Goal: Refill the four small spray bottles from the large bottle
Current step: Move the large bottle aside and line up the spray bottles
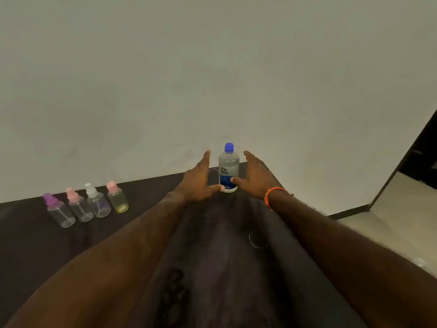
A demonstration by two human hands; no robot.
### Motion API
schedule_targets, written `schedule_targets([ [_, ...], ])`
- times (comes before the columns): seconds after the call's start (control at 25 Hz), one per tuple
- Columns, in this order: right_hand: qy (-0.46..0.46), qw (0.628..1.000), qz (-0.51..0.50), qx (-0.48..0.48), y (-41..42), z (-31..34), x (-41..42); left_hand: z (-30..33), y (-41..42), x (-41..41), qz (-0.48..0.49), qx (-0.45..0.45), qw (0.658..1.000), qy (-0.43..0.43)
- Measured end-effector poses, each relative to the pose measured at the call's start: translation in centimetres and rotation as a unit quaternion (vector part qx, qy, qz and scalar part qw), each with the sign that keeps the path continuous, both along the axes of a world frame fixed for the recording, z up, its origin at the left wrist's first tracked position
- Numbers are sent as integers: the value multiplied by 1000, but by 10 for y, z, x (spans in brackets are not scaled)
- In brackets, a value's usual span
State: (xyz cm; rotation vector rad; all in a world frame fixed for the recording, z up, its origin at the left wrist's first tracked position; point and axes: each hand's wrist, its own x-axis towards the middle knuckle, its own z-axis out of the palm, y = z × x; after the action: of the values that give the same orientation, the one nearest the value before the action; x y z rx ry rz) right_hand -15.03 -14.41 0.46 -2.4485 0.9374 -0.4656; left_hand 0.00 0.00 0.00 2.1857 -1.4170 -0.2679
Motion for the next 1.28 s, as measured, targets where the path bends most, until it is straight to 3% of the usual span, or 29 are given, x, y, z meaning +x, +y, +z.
schedule_targets([
  [0.12, -56, 995, 32, 77, -7, -7, 13, -10, -20, 2, -30, -49, 994, 97],
  [0.28, -84, 991, 48, 95, 1, -9, 12, -12, -24, -8, 5, -127, 982, 141],
  [0.88, -95, 986, 97, 100, 116, 46, -131, 60, 110, -126, -73, -135, 984, 96],
  [1.28, -84, 982, 95, 142, 183, 17, -204, 21, 163, -189, -48, -91, 993, 54],
])
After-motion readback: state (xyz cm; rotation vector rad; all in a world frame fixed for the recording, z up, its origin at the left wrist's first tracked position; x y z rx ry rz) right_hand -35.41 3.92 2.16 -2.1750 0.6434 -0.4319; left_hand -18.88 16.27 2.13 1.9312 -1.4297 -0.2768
